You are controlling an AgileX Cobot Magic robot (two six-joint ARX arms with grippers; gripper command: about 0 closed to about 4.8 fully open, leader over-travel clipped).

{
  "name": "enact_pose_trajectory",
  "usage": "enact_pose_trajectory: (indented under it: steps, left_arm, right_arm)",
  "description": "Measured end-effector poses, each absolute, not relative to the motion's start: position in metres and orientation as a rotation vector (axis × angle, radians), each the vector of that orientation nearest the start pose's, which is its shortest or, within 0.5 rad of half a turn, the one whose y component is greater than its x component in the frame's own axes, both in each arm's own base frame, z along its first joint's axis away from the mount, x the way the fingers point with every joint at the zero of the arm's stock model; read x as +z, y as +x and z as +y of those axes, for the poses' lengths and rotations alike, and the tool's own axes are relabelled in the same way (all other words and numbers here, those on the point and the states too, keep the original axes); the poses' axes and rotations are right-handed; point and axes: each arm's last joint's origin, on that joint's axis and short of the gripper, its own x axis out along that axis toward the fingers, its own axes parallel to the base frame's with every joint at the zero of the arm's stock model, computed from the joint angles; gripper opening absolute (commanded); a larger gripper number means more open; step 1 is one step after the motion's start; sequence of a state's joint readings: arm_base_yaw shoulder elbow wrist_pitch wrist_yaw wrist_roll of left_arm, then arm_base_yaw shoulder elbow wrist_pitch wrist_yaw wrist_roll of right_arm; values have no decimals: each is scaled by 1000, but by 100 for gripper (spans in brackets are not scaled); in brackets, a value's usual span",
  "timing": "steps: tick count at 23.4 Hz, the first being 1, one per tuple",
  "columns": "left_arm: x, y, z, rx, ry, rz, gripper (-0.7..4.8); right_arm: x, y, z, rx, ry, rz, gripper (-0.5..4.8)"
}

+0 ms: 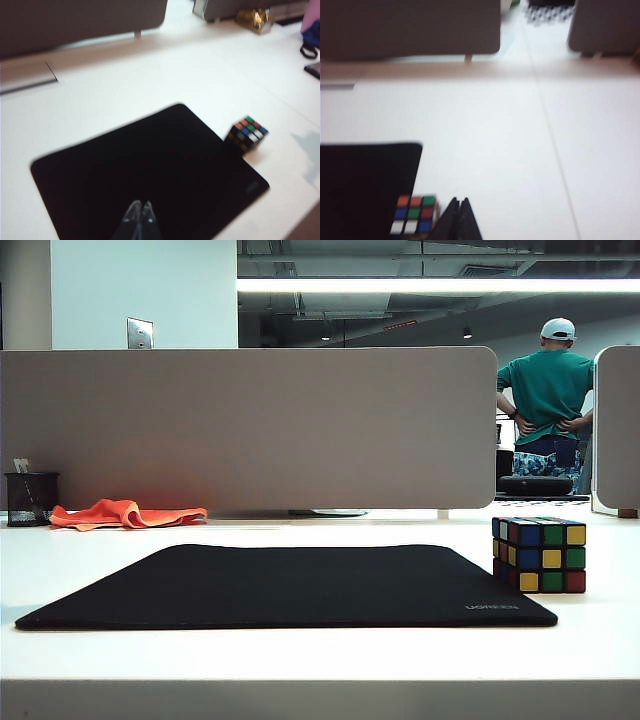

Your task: Pick up the cube on the right side of the mouse pad, then place it in the center of the mouse pad.

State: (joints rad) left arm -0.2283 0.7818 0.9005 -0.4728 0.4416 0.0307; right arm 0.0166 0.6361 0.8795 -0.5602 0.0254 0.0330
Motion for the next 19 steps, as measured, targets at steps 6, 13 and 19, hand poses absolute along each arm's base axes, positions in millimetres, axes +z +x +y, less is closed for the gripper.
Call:
enact_pose_trajectory:
  steps: [6, 13, 19]
  left_arm:
    - [342, 147, -53, -708, 11, 379, -2]
    - [342, 147, -54, -716, 15, 380, 154]
    - [342, 147, -54, -717, 15, 381, 154]
  right_arm:
    - [360, 157, 10, -40, 25, 549, -4]
    - [356, 188, 23, 66, 25, 673, 418]
    - [336, 220, 47, 173, 4, 748, 479]
